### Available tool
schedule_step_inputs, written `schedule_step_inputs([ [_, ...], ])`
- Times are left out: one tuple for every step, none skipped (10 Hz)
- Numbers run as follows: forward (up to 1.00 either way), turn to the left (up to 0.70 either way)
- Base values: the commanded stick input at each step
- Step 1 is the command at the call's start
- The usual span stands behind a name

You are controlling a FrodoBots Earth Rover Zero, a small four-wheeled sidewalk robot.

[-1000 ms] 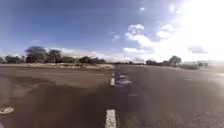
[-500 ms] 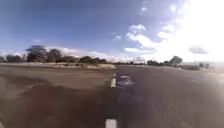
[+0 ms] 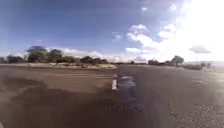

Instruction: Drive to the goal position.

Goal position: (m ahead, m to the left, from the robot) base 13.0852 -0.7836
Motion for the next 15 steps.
schedule_step_inputs([
  [0.70,0.00],
  [0.70,0.00],
  [0.70,0.00],
  [0.70,0.00],
  [0.70,0.00],
  [0.70,0.00],
  [0.70,0.00],
  [0.70,0.00],
  [0.70,0.00],
  [0.70,-0.03],
  [0.70,-0.20],
  [0.70,-0.35],
  [0.70,-0.35],
  [0.70,-0.35],
  [0.70,-0.32],
])
